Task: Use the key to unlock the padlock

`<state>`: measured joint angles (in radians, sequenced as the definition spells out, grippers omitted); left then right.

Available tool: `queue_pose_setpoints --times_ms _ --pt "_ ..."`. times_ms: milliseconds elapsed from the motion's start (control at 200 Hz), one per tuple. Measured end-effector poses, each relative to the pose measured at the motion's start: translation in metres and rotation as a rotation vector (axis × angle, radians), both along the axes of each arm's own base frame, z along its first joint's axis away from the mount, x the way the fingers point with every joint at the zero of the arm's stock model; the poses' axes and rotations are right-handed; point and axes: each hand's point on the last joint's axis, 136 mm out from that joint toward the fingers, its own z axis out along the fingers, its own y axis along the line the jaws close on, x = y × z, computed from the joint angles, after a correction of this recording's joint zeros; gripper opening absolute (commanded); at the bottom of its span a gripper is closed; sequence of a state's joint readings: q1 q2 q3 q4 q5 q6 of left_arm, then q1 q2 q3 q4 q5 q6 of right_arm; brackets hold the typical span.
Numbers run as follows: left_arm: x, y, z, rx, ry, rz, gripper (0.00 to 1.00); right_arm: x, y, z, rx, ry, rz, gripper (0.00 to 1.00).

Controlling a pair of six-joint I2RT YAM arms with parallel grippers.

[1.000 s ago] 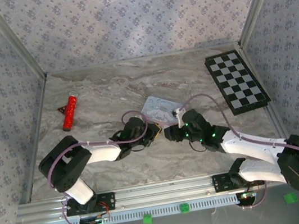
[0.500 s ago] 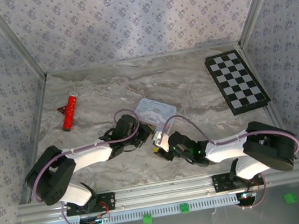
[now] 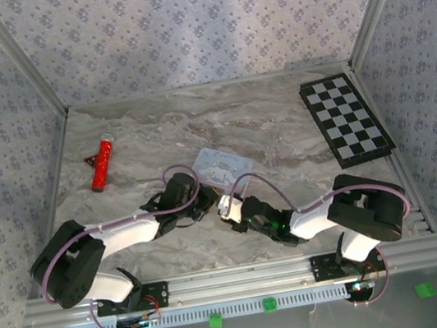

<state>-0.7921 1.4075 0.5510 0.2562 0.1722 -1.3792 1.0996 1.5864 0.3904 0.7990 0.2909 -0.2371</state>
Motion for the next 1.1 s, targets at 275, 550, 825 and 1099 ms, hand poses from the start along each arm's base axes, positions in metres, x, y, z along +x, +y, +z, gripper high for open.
queue_pose_setpoints --times_ms 275,550,825,1099 --pt "-0.004 -0.003 0.005 -0.005 -0.013 -0.012 0.0 0.013 0.001 0.002 0.016 -0.045 -0.055 0.29" --pt "-0.003 -0.003 0.007 -0.009 -0.019 -0.01 0.0 0.019 -0.001 0.005 0.047 -0.033 -0.083 0.12" --pt "0.004 -0.01 0.017 -0.046 -0.057 -0.008 0.0 0.024 -0.008 0.016 0.181 0.171 -0.102 0.01" --pt "0.003 -0.011 0.005 -0.023 -0.039 -0.022 0.0 0.018 -0.008 0.005 0.316 0.529 -0.14 0.0"
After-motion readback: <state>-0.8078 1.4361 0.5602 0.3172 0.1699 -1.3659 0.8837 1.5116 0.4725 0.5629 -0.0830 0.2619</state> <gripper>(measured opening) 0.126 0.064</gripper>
